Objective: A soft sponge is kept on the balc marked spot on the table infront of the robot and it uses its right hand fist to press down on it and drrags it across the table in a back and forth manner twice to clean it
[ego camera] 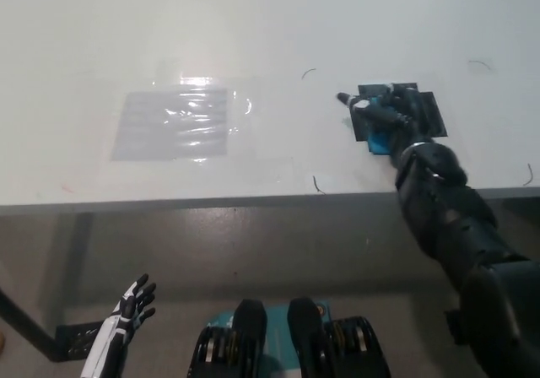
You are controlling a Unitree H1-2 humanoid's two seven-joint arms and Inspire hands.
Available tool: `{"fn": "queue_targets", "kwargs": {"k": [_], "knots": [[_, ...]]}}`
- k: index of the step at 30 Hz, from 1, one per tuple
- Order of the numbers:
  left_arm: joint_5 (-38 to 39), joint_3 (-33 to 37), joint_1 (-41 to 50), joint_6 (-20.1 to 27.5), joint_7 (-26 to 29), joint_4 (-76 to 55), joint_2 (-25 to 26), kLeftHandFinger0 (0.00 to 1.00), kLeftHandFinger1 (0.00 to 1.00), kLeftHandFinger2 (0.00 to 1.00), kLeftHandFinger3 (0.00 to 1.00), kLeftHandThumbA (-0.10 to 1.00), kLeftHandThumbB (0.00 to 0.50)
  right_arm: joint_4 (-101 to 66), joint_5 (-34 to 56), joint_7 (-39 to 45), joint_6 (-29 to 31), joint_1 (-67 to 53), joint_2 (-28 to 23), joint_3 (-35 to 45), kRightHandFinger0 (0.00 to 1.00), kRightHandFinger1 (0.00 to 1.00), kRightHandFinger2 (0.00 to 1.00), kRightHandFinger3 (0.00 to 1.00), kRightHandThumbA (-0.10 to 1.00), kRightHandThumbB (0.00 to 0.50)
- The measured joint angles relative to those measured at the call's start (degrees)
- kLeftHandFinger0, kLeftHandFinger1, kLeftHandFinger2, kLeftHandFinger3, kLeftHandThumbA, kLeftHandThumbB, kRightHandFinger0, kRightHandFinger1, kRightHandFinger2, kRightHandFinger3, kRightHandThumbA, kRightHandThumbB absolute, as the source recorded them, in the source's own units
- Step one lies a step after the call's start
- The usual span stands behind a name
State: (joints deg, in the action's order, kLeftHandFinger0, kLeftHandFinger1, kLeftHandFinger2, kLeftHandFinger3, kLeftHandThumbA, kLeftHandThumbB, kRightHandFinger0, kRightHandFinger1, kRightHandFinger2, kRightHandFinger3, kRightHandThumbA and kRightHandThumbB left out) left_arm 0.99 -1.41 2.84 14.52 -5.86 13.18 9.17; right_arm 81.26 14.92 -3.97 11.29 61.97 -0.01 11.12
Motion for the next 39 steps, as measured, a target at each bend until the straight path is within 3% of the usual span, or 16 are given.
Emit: {"fn": "queue_targets", "kwargs": {"k": [4, 5, 6, 11, 18, 28, 29, 30, 37, 39], "knots": [[0.10, -0.02, 0.05, 0.00, 0.01, -0.14, -0.01, 1.00, 1.00, 1.00, 1.00, 1.00, 0.499, -0.28, -0.24, 0.37, 0.54, 0.31, 4.17, -0.52, 0.00, 0.00, 0.00, 0.00, 1.00, 0.147], [0.13, -0.03, 0.06, 0.00, 0.01, -0.15, 0.00, 1.00, 1.00, 1.00, 1.00, 1.00, 0.500, -0.28, -0.34, 0.59, 0.67, 0.46, 5.63, -0.80, 0.00, 0.00, 0.00, 0.00, 1.00, 0.201], [0.14, -0.03, 0.04, 0.00, 0.00, -0.18, 0.00, 1.00, 1.00, 1.00, 1.00, 1.00, 0.500, -0.28, -0.51, 0.91, 0.76, 0.57, 6.95, -1.10, 0.00, 0.00, 0.00, 0.00, 1.00, 0.147], [0.20, -0.19, 0.03, 0.05, 0.01, -0.21, 0.00, 1.00, 1.00, 1.00, 1.00, 1.00, 0.500, -0.28, -0.92, 3.13, 1.05, 1.27, 14.03, -2.26, 0.00, 0.00, 0.00, 0.00, 1.00, 0.146], [0.20, -0.58, -0.02, 0.41, 0.01, -0.21, 0.00, 1.00, 1.00, 1.00, 1.00, 1.00, 0.495, -0.26, -1.51, 5.39, 1.05, 1.57, 17.75, -3.31, 0.00, 0.00, 0.00, 0.00, 1.00, 0.125], [0.19, -0.66, -0.04, 0.52, -0.02, -0.51, 0.18, 1.00, 1.00, 1.00, 1.00, 1.00, 0.498, -0.19, -2.26, 6.53, 0.93, 0.98, 12.41, -3.50, 0.00, 0.00, 0.00, 0.00, 1.00, 0.126], [0.20, -0.66, -0.08, 0.57, -0.03, -0.51, 0.18, 1.00, 1.00, 1.00, 1.00, 1.00, 0.488, -0.20, -2.26, 6.63, 0.97, 0.76, 11.62, -3.46, 0.00, 0.00, 0.00, 0.00, 1.00, 0.056], [0.20, -0.68, -0.09, 0.68, -0.03, -0.51, 0.19, 1.00, 1.00, 1.00, 1.00, 1.00, 0.489, -0.21, -2.25, 6.83, 1.02, 0.43, 10.53, -3.37, 0.00, 0.00, 0.00, 0.02, 1.00, 0.105], [0.19, -0.85, -0.10, 0.80, -0.02, -0.50, 0.27, 1.00, 1.00, 1.00, 1.00, 1.00, 0.488, -0.36, -2.15, 8.04, 1.73, -1.20, 2.45, -2.71, 0.00, 0.00, 0.00, 0.00, 1.00, 0.109], [0.20, -0.90, -0.11, 0.81, -0.04, -0.50, 0.31, 1.00, 1.00, 1.00, 1.00, 1.00, 0.490, -0.59, -2.05, 8.18, 1.97, -1.91, -0.37, -2.20, 0.00, 0.00, 0.00, 0.00, 1.00, 0.089]]}}
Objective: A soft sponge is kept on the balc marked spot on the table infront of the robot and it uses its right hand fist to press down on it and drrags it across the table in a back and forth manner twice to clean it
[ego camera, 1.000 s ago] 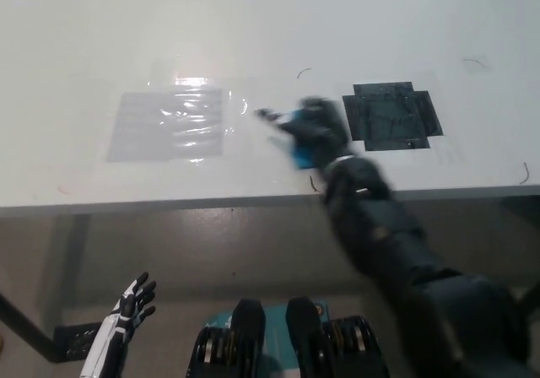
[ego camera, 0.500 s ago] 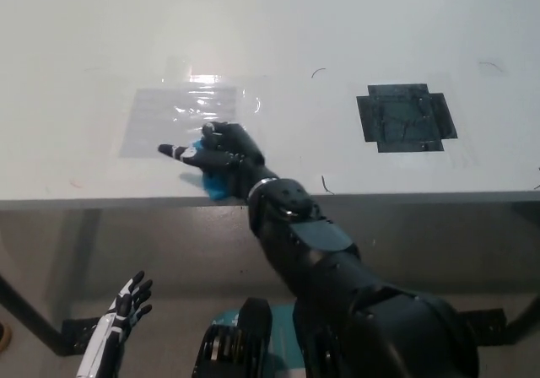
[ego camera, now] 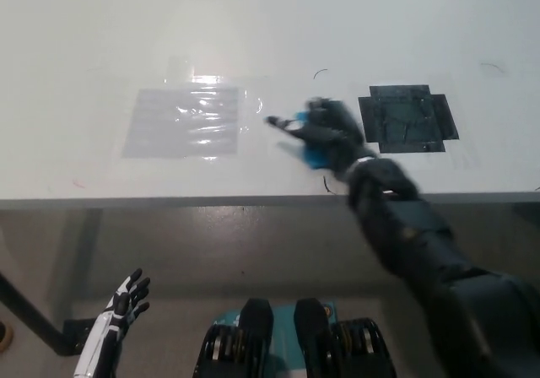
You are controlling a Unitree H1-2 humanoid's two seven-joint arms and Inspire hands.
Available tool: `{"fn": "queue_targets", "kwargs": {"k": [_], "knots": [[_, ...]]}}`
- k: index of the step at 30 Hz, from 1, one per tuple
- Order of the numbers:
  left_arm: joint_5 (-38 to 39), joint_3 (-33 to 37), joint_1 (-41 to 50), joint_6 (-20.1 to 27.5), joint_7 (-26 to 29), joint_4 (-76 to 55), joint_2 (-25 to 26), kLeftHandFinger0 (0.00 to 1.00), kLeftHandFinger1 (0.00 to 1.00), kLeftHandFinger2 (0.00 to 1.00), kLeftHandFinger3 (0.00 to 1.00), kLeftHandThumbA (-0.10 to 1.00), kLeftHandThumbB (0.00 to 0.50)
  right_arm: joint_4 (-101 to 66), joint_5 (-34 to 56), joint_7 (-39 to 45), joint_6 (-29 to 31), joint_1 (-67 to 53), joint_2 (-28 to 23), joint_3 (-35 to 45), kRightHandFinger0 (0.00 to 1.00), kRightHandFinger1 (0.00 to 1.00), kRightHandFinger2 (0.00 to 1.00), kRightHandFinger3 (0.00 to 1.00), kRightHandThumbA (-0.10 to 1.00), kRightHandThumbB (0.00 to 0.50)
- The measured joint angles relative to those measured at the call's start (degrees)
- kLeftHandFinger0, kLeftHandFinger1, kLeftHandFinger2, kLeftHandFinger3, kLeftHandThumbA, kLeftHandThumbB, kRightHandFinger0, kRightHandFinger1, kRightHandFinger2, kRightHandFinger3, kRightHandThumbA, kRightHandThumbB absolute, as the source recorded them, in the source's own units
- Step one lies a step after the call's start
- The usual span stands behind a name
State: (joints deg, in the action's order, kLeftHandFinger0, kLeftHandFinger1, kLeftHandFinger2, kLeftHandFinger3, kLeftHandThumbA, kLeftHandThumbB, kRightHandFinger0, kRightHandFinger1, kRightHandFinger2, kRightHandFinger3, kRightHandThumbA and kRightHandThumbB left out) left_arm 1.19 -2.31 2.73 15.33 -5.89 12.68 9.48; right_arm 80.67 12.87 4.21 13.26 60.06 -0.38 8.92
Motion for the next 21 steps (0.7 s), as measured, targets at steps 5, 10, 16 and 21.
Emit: {"fn": "queue_targets", "kwargs": {"k": [5, 10, 16, 21], "knots": [[0.02, -0.16, -0.05, 0.00, -0.02, 0.00, 0.40, 1.00, 1.00, 1.00, 1.00, 1.00, 0.484, -0.16, 0.20, 0.51, 0.54, -2.08, -6.85, 1.51, 0.00, 0.00, 0.00, 0.00, 1.00, 0.108], [0.11, -0.46, -0.22, 0.01, -0.02, 0.04, 0.73, 1.00, 1.00, 1.00, 1.00, 1.00, 0.482, -0.54, 0.59, 0.91, 1.90, -4.80, -13.40, 3.37, 0.00, 0.00, 0.10, 0.03, 1.00, 0.106], [0.21, -0.57, -0.47, 0.05, -0.02, 0.63, 1.00, 1.00, 1.00, 1.00, 1.00, 1.00, 0.483, -0.72, 1.59, 1.12, 2.03, -7.45, -20.02, 5.53, 0.00, 0.00, 0.06, 0.00, 1.00, 0.083], [0.27, -0.65, -0.59, 0.05, -0.02, 1.14, 1.34, 1.00, 1.00, 1.00, 1.00, 1.00, 0.477, -0.77, 2.52, 1.36, 2.15, -8.99, -23.38, 7.43, 0.00, 0.00, 0.17, 0.05, 1.00, 0.041]]}}
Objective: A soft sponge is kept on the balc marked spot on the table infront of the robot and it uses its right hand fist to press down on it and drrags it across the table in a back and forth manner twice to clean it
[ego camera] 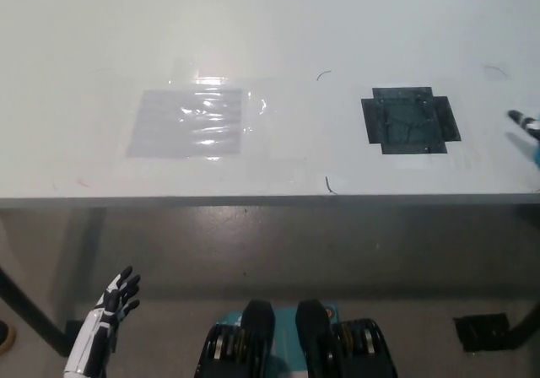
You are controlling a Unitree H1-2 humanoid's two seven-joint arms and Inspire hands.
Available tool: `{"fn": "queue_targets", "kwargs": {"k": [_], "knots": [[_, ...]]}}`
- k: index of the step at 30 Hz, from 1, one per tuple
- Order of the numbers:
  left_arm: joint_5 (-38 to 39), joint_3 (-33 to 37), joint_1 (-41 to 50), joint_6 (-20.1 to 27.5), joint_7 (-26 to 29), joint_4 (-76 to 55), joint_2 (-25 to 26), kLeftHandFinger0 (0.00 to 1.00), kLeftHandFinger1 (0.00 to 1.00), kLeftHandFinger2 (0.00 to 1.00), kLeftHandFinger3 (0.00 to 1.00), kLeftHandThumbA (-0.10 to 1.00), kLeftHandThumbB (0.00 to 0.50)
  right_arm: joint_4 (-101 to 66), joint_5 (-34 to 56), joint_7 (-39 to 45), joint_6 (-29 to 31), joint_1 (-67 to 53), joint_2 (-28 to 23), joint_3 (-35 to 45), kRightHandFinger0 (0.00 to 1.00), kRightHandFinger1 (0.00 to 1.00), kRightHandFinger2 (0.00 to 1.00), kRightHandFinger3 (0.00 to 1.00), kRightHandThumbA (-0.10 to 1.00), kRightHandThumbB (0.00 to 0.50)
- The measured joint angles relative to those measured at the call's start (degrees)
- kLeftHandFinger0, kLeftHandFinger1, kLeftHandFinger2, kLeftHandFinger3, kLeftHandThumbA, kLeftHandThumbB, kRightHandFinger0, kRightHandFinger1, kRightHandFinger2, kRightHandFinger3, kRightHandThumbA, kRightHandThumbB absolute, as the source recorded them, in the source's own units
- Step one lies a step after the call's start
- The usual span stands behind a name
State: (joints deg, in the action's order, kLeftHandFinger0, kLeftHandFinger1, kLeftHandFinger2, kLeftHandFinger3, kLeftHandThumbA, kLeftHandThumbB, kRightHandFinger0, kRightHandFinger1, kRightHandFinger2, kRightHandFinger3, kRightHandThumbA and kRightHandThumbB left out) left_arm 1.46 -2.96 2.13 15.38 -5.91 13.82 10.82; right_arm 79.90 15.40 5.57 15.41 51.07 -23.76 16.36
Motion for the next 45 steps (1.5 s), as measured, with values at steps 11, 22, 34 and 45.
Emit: {"fn": "queue_targets", "kwargs": {"k": [11, 22, 34, 45], "knots": [[0.12, 0.04, -0.28, 0.13, 0.00, 0.49, -0.01, 1.00, 1.00, 1.00, 1.00, 1.00, 0.480, -0.17, 0.64, 0.12, 0.13, -0.01, 0.62, 1.17, 0.00, 0.00, 0.00, 0.00, 1.00, 0.115], [0.35, 0.07, -0.28, 0.36, 0.00, 0.49, -0.04, 1.00, 1.00, 1.00, 1.00, 1.00, 0.486, -0.89, 0.58, 0.20, 1.33, 3.24, 10.39, 0.11, 0.00, 0.00, 0.00, 0.00, 1.00, 0.121], [0.63, 0.00, -0.08, 0.59, 0.02, 0.49, -0.11, 1.00, 1.00, 1.00, 1.00, 1.00, 0.500, -0.88, 0.44, 0.15, 1.30, 6.29, 20.63, -0.85, 0.00, 0.00, 0.00, 0.00, 1.00, 0.110], [0.74, -0.16, 0.06, 0.62, 0.03, 0.32, -0.20, 1.00, 1.00, 1.00, 1.00, 1.00, 0.500, -0.82, -0.15, 0.15, 1.26, 6.45, 21.41, -2.34, 0.00, 0.00, 0.00, 0.00, 1.00, 0.116]]}}
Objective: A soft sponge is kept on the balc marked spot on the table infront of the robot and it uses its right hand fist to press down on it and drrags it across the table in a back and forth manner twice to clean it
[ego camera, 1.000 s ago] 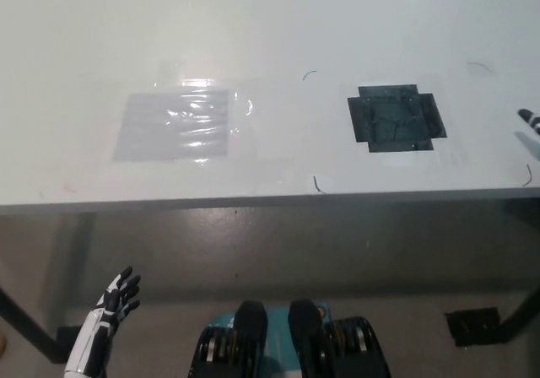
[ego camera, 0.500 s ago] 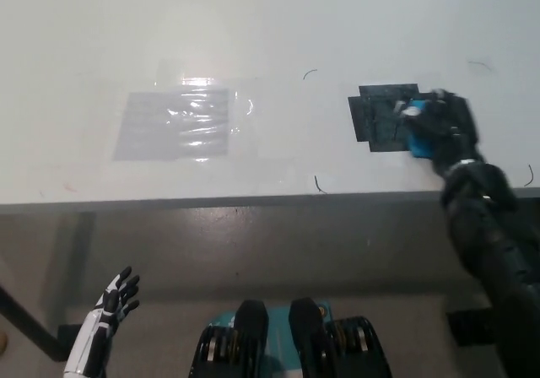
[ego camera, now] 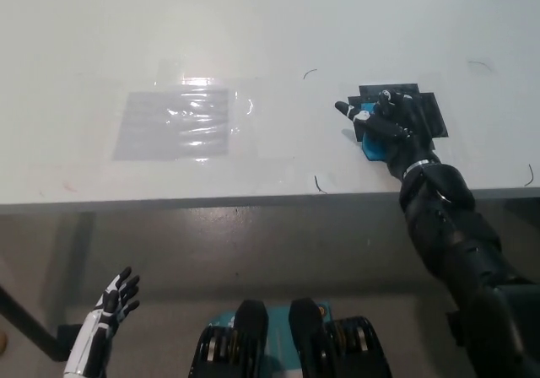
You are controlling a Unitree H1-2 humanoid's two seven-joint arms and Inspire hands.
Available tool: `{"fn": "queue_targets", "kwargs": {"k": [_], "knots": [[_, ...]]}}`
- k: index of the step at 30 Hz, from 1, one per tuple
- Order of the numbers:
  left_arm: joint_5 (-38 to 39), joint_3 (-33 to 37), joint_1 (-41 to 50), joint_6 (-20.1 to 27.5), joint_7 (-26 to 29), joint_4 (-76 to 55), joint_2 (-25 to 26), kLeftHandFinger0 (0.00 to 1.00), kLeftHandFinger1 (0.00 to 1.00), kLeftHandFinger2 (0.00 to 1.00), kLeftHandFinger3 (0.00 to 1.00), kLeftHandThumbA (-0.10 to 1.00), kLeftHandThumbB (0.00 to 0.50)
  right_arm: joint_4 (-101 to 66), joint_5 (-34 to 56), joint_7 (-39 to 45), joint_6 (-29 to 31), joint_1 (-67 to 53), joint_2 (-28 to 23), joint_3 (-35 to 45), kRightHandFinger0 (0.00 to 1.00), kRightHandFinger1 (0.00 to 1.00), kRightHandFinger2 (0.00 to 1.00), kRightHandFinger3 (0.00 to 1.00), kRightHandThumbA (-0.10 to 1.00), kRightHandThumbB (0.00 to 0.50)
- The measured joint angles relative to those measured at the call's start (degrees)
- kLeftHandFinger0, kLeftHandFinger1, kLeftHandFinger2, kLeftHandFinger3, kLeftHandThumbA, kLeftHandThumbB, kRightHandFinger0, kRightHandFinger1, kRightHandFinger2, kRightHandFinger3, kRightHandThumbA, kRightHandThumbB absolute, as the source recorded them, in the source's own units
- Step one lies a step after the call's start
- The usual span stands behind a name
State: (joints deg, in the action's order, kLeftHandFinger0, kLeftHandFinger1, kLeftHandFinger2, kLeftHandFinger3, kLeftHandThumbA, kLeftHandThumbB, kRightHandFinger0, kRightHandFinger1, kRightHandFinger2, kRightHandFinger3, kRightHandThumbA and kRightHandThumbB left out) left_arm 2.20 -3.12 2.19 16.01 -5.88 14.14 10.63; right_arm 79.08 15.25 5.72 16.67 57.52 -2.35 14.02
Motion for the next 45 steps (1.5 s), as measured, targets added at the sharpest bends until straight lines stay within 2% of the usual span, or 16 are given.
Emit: {"fn": "queue_targets", "kwargs": {"k": [6, 9, 10, 11, 13, 14, 15, 16, 20, 27, 32, 34, 39, 41, 43, 45], "knots": [[0.21, -0.10, 0.20, 0.00, 0.00, 0.01, 0.00, 1.00, 1.00, 1.00, 1.00, 1.00, 0.500, 0.13, 0.02, 0.10, -0.31, -0.01, -0.53, 0.04, 0.00, 0.00, 0.00, 0.00, 1.00, 0.145], [0.27, -0.11, 0.41, 0.00, 0.00, -0.01, 0.00, 1.00, 1.00, 1.00, 1.00, 1.00, 0.498, 0.02, -0.40, 0.09, -0.17, -0.09, -0.92, -1.17, 0.00, 0.00, 0.00, 0.00, 1.00, 0.221], [0.27, -0.11, 0.53, 0.00, 0.00, -0.01, 0.00, 1.00, 1.00, 1.00, 1.00, 1.00, 0.499, -0.11, -0.62, 0.08, 0.03, -0.12, -1.02, -1.64, 0.06, 0.04, 0.06, 0.10, 1.00, 0.260], [0.27, -0.12, 0.61, 0.00, 0.00, -0.01, 0.00, 1.00, 1.00, 1.00, 1.00, 1.00, 0.500, -0.36, -0.79, 0.08, 0.36, -0.13, -1.07, -1.93, 0.21, 0.19, 0.23, 0.24, 1.00, 0.275], [0.27, -0.13, 0.67, 0.00, 0.01, 0.00, 0.00, 1.00, 1.00, 1.00, 1.00, 1.00, 0.500, -2.29, -1.14, 0.14, 0.74, -0.40, -1.03, -2.60, 0.59, 0.75, 0.83, 0.82, 1.00, 0.208], [0.26, -0.13, 0.66, 0.00, 0.01, 0.03, 0.00, 1.00, 1.00, 1.00, 1.00, 1.00, 0.500, -4.83, -1.19, 0.26, 0.73, -1.15, -0.97, -2.85, 0.89, 1.00, 1.00, 1.00, 1.00, 0.170], [0.26, -0.13, 0.67, -0.01, 0.01, 0.12, 0.00, 1.00, 1.00, 1.00, 1.00, 1.00, 0.500, -7.03, -1.19, 0.37, 0.72, -1.79, -0.92, -3.01, 1.00, 1.00, 1.00, 1.00, 1.00, 0.194], [0.26, -0.12, 0.67, -0.02, 0.01, 0.19, 0.00, 1.00, 1.00, 1.00, 1.00, 1.00, 0.495, -9.25, -1.20, 0.45, 0.71, -2.45, -0.90, -3.28, 1.00, 1.00, 1.00, 1.00, 1.00, 0.245], [0.27, -0.12, 0.63, -0.05, 0.01, 0.31, 0.00, 1.00, 1.00, 1.00, 1.00, 1.00, 0.500, -18.29, -1.16, 0.62, 0.04, -5.67, -0.88, -4.31, 1.00, 1.00, 1.00, 1.00, 1.00, 0.347], [0.27, -0.11, 0.56, -0.06, 0.00, 0.57, 0.00, 1.00, 1.00, 1.00, 1.00, 1.00, 0.500, -31.61, -1.00, 0.60, -2.59, -8.96, -0.91, -5.12, 1.00, 1.00, 1.00, 1.00, 1.00, 0.332], [0.27, -0.11, 0.57, -0.07, 0.00, 0.66, 0.01, 1.00, 1.00, 1.00, 1.00, 1.00, 0.498, -40.17, -1.01, 0.50, -4.47, -10.84, -0.92, -5.27, 1.00, 1.00, 1.00, 1.00, 1.00, 0.368], [0.27, -0.11, 0.56, -0.07, 0.00, 0.68, 0.01, 1.00, 1.00, 1.00, 1.00, 1.00, 0.500, -43.68, -1.01, 0.46, -5.23, -11.90, -0.92, -5.30, 1.00, 1.00, 1.00, 1.00, 1.00, 0.331], [0.27, -0.11, 0.57, -0.09, 0.00, 0.80, 0.01, 1.00, 1.00, 1.00, 1.00, 1.00, 0.500, -51.52, -1.02, 0.45, -6.92, -15.35, -0.93, -5.48, 1.00, 1.00, 1.00, 1.00, 1.00, 0.396], [0.27, -0.11, 0.57, -0.09, 0.00, 0.86, 0.01, 1.00, 1.00, 1.00, 1.00, 1.00, 0.500, -54.78, -1.03, 0.45, -7.56, -17.31, -0.93, -5.59, 1.00, 1.00, 1.00, 1.00, 1.00, 0.465], [0.27, -0.10, 0.56, -0.09, 0.00, 0.92, 0.01, 1.00, 1.00, 1.00, 1.00, 1.00, 0.500, -58.08, -1.04, 0.46, -8.18, -19.54, -0.93, -5.76, 1.00, 1.00, 1.00, 1.00, 0.83, 0.439], [0.27, -0.11, 0.56, -0.09, 0.00, 1.02, 0.01, 1.00, 1.00, 1.00, 1.00, 1.00, 0.500, -61.43, -1.03, 0.46, -8.54, -22.00, -0.92, -5.99, 1.00, 1.00, 1.00, 1.00, 0.91, 0.420]]}}
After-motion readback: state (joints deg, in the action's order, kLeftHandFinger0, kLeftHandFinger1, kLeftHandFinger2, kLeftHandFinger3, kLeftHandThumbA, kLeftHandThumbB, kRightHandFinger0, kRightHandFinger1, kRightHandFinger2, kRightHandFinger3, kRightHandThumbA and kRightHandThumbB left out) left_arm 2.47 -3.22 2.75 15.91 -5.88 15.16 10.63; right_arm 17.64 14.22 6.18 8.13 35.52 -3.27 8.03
